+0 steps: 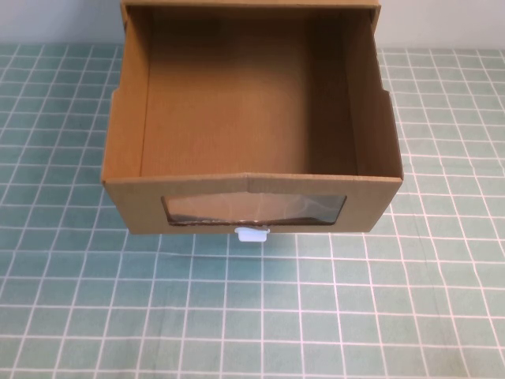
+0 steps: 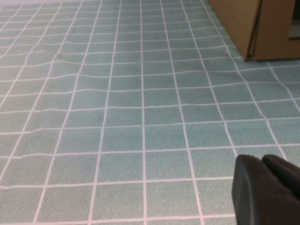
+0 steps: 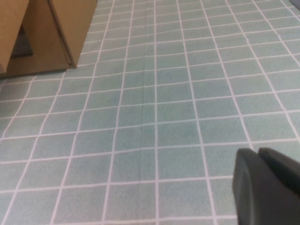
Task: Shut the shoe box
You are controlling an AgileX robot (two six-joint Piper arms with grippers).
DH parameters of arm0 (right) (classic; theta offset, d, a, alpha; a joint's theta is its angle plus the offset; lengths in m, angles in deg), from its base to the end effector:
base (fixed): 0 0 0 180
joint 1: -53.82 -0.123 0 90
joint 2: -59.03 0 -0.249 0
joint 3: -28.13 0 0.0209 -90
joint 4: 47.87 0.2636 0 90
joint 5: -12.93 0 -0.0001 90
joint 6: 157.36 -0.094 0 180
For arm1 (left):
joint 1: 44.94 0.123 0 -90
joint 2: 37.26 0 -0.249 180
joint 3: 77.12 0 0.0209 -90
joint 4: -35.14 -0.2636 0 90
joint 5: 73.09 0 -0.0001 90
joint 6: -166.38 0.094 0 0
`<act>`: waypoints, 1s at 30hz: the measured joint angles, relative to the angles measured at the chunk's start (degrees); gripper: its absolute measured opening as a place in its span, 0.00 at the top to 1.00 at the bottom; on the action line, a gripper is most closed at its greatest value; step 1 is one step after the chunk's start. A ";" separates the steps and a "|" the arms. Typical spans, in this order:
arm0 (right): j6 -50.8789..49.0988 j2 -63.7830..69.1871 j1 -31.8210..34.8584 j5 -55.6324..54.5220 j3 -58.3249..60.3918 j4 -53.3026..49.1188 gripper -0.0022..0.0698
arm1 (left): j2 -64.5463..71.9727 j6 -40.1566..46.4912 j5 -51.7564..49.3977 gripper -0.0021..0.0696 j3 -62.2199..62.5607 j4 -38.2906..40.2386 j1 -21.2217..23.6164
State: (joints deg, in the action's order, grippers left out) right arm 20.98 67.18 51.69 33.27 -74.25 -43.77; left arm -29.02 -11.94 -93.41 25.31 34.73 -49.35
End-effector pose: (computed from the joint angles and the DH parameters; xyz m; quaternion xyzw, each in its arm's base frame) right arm 0.1050 0.0062 0.1725 0.0161 0.7988 0.0499 0.5993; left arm 0.1049 -0.0079 0.1726 0.0444 0.7981 -0.0113 0.6008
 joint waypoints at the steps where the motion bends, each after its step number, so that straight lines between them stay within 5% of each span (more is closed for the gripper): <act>1: 0.00 0.00 0.00 0.00 0.00 0.00 0.99 | 0.00 0.00 0.00 0.98 0.00 0.00 0.00; 9: 0.00 0.00 0.00 0.00 0.00 0.00 0.99 | 0.00 0.00 0.18 0.98 0.00 0.81 0.00; 17: 0.00 0.00 0.00 0.00 0.00 0.00 0.99 | 0.00 -6.79 9.32 0.98 0.00 17.28 0.00; 23: 0.00 0.00 0.00 0.00 0.00 0.00 0.99 | 0.00 -7.72 15.75 0.98 0.00 21.42 0.00; 30: 0.00 0.00 0.00 0.00 0.00 0.00 0.99 | 3.22 -11.62 8.00 0.98 4.46 21.87 0.00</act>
State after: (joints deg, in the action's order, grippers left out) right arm 20.98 67.18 51.69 33.27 -74.25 -43.77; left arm -25.80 -23.56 -85.41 29.77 56.60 -49.35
